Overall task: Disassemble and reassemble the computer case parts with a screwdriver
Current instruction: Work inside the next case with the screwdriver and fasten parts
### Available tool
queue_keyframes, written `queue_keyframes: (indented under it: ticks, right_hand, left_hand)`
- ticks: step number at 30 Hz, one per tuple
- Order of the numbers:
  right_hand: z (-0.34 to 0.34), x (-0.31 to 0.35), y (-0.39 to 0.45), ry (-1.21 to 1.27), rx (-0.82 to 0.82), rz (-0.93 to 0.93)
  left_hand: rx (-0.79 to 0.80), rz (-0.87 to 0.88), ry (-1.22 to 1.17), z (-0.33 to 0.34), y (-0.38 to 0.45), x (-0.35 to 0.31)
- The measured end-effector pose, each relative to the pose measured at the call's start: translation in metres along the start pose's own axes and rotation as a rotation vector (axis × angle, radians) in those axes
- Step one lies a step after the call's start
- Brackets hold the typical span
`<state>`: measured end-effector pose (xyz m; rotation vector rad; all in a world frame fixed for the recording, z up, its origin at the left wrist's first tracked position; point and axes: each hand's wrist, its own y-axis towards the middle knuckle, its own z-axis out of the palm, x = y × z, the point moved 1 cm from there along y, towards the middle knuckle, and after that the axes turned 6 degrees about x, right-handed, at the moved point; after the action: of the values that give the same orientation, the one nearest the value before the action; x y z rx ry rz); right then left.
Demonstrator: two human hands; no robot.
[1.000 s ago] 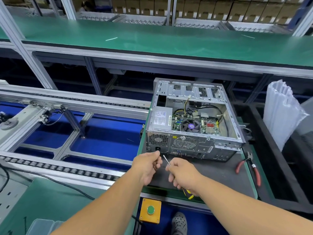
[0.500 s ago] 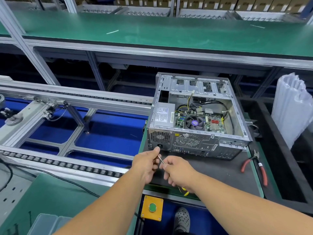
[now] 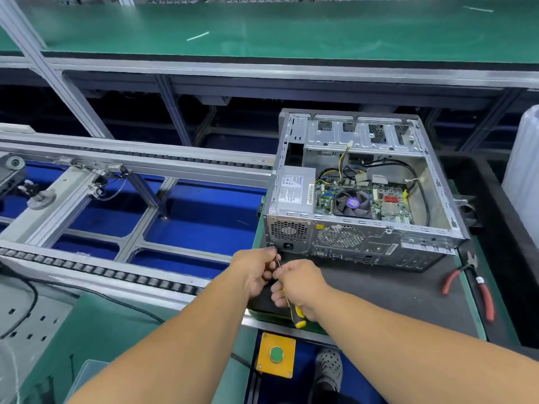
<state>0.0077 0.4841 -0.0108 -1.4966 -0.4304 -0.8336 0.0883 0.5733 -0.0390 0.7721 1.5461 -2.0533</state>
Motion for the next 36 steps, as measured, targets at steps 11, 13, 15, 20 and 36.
queue_keyframes:
  ticks: [11, 13, 15, 20, 36]
  right_hand:
    - [0.003, -0.005, 0.018, 0.029, -0.043, 0.006]
    - [0.004, -0.005, 0.019, 0.022, -0.05, -0.007]
    - [0.004, -0.005, 0.021, 0.013, -0.048, -0.009]
    - [0.008, -0.005, 0.023, 0.061, -0.031, 0.01]
    - [0.026, 0.004, 0.017, 0.442, 0.141, 0.182]
  left_hand:
    - [0.014, -0.096, 0.026, -0.004, 0.013, -0.012]
    - [0.018, -0.12, 0.029, -0.005, 0.013, -0.015]
    - [0.021, -0.144, 0.037, -0.006, 0.013, -0.017]
    - [0.03, -0.183, 0.083, -0.009, 0.018, -0.019]
    - [-0.283, 0.087, 0.295, -0.049, -0.033, 0.012]
